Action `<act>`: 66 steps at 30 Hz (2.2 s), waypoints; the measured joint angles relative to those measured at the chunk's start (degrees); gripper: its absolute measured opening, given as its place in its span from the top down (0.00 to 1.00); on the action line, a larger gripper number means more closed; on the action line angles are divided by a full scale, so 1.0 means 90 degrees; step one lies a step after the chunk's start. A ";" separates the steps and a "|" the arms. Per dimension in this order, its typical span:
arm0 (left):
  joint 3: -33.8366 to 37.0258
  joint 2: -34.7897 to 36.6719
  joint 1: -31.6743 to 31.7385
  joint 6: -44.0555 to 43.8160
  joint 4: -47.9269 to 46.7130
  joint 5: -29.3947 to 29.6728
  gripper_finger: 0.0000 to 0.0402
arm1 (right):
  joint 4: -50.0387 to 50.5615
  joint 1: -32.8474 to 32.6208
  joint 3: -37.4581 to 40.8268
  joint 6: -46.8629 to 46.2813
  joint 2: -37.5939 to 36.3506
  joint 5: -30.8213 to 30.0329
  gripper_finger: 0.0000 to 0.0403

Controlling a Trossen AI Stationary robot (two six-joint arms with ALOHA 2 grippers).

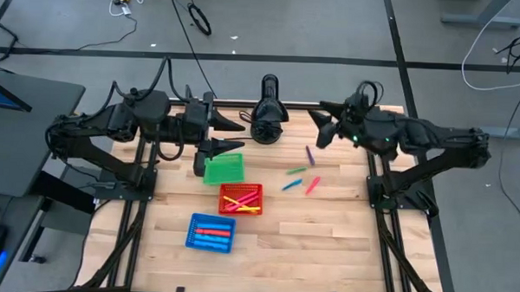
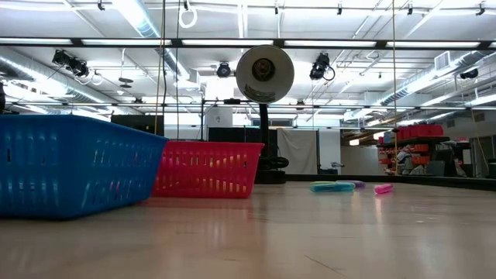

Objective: Pick & Place Markers
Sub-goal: Put the purple pen into the green bin

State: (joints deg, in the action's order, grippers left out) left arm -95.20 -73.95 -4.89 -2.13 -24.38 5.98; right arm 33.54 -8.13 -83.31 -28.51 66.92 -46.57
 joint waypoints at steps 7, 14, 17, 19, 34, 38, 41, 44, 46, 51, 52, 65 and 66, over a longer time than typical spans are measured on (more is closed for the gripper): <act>0.0000 -0.0002 0.0000 -0.0017 0.0000 0.0000 0.56 | 0.1988 0.0693 -0.0807 -0.0569 0.0412 0.0416 0.43; 0.0000 -0.0039 0.0000 -0.0012 -0.0007 0.0072 0.56 | 0.3714 0.1657 -0.1214 -0.1498 0.0961 0.1767 0.43; 0.0000 -0.0037 0.0000 -0.0012 -0.0044 0.0076 0.56 | 0.4258 0.2045 -0.1214 -0.1820 0.1144 0.2367 0.43; 0.0000 -0.0039 0.0000 -0.0010 -0.0062 0.0075 0.56 | 0.4542 0.2261 -0.1214 -0.1890 0.1260 0.2592 0.43; 0.0000 -0.0039 0.0024 -0.0056 -0.0342 0.0240 0.56 | 0.5006 0.3068 -0.1116 -0.1684 0.2308 0.3517 0.43; 0.0000 -0.0039 0.0024 -0.0070 -0.0365 0.0179 0.56 | 0.4831 0.3068 -0.0751 -0.1719 0.2419 0.3521 0.43; 0.0000 -0.0039 0.0024 -0.0073 -0.0384 0.0156 0.56 | 0.4530 0.3068 -0.0379 -0.1774 0.2416 0.3581 0.43; 0.0000 -0.0039 0.0024 -0.0073 -0.0384 0.0151 0.56 | 0.4173 0.3069 -0.0030 -0.1783 0.2419 0.3631 0.43; 0.0000 -0.0039 0.0024 -0.0073 -0.0382 0.0148 0.56 | 0.3896 0.3106 0.0238 -0.1829 0.2416 0.3740 0.43; 0.0000 -0.0039 0.0024 -0.0075 -0.0381 0.0148 0.56 | 0.3302 0.3218 0.0989 -0.1951 0.2419 0.4116 0.43; 0.0000 -0.0036 0.0024 -0.0075 -0.0381 0.0146 0.56 | 0.3185 0.3236 0.1119 -0.1951 0.2419 0.4114 0.43; 0.0000 -0.0036 0.0024 -0.0070 -0.0364 0.0146 0.56 | 0.1858 0.3663 0.2243 -0.1926 0.2425 0.4235 0.43; 0.0000 -0.0036 0.0024 -0.0046 -0.0364 0.0147 0.56 | 0.1797 0.3686 0.2307 -0.1922 0.2441 0.4236 0.43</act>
State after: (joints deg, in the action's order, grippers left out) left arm -95.20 -74.28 -4.67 -2.55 -27.66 7.30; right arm 49.71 25.05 -62.54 -45.80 88.88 -8.44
